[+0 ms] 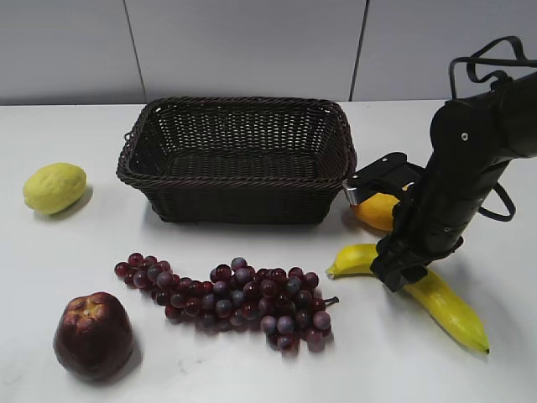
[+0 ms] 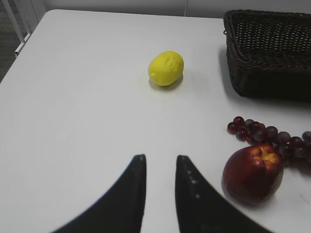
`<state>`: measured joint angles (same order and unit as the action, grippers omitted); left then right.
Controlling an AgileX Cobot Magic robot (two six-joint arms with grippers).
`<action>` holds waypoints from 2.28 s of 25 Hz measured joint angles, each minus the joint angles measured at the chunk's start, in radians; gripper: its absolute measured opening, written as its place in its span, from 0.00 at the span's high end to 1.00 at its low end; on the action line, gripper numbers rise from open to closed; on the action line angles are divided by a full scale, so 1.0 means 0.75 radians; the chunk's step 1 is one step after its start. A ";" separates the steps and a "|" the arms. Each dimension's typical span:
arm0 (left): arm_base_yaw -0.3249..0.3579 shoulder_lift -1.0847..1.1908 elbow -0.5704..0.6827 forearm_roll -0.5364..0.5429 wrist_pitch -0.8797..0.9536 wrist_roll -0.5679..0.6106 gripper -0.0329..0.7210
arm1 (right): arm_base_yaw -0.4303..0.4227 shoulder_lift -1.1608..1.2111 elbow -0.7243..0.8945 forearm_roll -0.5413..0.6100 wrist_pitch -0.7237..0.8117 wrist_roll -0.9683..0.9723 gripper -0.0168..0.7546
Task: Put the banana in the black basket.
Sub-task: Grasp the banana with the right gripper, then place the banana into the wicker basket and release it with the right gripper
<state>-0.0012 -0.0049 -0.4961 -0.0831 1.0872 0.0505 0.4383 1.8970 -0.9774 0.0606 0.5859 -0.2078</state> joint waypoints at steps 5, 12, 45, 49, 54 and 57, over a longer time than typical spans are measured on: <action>0.000 0.000 0.000 0.000 0.000 0.000 0.69 | 0.000 0.000 0.000 0.001 0.009 -0.008 0.52; 0.000 0.000 0.000 0.000 0.000 0.000 0.69 | 0.000 -0.071 0.000 0.004 0.114 -0.025 0.52; 0.000 0.000 0.000 0.000 0.000 0.000 0.69 | 0.036 0.190 -1.068 0.297 0.132 -0.238 0.53; 0.000 0.000 0.000 0.000 0.000 0.000 0.69 | 0.072 0.274 -1.078 0.287 0.046 -0.313 0.53; 0.000 0.000 0.000 0.000 0.000 0.000 0.69 | 0.080 0.331 -1.085 0.267 -0.033 -0.346 0.50; 0.000 0.000 0.000 0.000 0.000 0.000 0.69 | 0.083 0.343 -1.085 0.264 -0.021 -0.414 0.43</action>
<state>-0.0012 -0.0049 -0.4961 -0.0831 1.0872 0.0505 0.5004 2.1546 -1.7911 0.2589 0.5704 -0.5180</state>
